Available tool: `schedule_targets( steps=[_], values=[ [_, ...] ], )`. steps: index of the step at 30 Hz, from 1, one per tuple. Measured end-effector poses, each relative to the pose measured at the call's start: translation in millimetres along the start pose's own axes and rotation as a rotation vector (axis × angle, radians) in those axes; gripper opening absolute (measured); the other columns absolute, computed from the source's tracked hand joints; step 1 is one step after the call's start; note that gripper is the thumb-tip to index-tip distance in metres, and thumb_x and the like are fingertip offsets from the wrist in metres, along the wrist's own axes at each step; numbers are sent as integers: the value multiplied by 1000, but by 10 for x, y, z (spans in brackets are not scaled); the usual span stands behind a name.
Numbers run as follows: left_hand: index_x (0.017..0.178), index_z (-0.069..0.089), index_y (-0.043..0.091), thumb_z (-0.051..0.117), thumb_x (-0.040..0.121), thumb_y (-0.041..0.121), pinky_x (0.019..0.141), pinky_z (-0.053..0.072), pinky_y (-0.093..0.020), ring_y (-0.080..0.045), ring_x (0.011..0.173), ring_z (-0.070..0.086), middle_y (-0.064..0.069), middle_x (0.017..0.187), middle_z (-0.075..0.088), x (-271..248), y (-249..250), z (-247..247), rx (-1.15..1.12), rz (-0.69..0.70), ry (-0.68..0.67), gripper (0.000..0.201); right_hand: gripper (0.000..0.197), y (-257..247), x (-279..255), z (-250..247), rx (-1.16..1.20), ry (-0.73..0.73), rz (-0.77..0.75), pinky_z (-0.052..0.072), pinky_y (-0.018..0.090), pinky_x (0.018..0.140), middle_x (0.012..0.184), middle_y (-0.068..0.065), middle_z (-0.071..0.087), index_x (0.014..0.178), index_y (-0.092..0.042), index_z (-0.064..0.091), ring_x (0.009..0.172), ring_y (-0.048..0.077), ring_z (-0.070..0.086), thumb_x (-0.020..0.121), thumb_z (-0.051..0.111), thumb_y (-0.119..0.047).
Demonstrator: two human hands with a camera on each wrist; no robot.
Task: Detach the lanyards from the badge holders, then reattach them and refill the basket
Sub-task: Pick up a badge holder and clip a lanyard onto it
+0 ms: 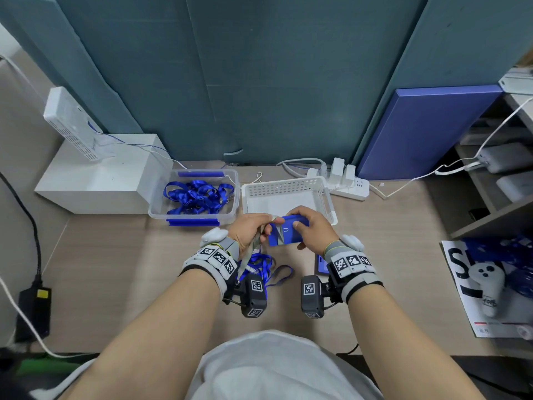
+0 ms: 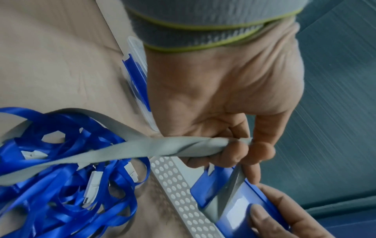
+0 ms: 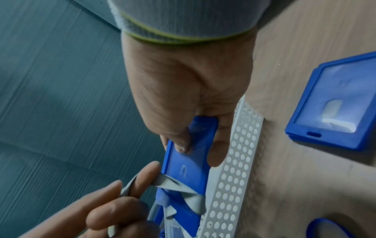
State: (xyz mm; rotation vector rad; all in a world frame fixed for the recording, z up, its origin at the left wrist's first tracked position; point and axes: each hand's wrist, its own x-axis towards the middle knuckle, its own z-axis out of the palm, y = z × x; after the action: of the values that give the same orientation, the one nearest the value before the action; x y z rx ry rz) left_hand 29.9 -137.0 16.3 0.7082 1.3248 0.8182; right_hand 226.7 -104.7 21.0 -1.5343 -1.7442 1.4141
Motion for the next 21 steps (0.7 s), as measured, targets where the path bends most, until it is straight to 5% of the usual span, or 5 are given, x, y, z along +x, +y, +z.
schedule_targets(
  steps=[9, 13, 17, 19, 21],
  values=[
    [102, 79, 16, 56, 97, 32, 69, 47, -38, -16, 59, 51, -2, 94, 71, 7, 15, -17, 55, 70, 70, 29, 30, 28, -14, -56, -35, -120, -1, 57, 36, 50, 103, 6, 65, 107, -20, 69, 77, 25, 58, 97, 48, -1],
    [127, 69, 20, 60, 97, 16, 67, 46, -18, -15, 74, 55, 1, 110, 69, 17, 75, 2, 190, 155, 197, 32, 33, 16, -24, -67, -37, -140, 1, 59, 41, 51, 106, 7, 67, 107, -20, 71, 76, 25, 59, 95, 48, 0],
    [133, 62, 23, 66, 82, -2, 99, 53, -36, -15, 112, 65, 3, 125, 69, 33, 50, -21, 269, 203, 164, 58, 19, -41, -47, -47, -11, -169, 22, 56, 35, 49, 94, 7, 67, 100, -23, 71, 68, 20, 57, 86, 67, -11],
    [141, 51, 25, 65, 83, -7, 80, 61, -38, -16, 102, 71, -3, 120, 72, 21, 50, -23, 235, 182, 107, 68, 24, -58, -59, -32, -27, -190, 21, 50, 28, 47, 84, 4, 65, 98, -23, 68, 64, 17, 55, 78, 81, -20],
    [146, 44, 22, 66, 83, -12, 67, 59, -23, -14, 94, 71, -6, 115, 72, 18, 68, -13, 228, 195, 111, 75, 35, -57, -60, -14, -66, -204, 7, 44, 20, 46, 74, -2, 60, 96, -20, 66, 59, 13, 51, 70, 89, -23]
  ],
)
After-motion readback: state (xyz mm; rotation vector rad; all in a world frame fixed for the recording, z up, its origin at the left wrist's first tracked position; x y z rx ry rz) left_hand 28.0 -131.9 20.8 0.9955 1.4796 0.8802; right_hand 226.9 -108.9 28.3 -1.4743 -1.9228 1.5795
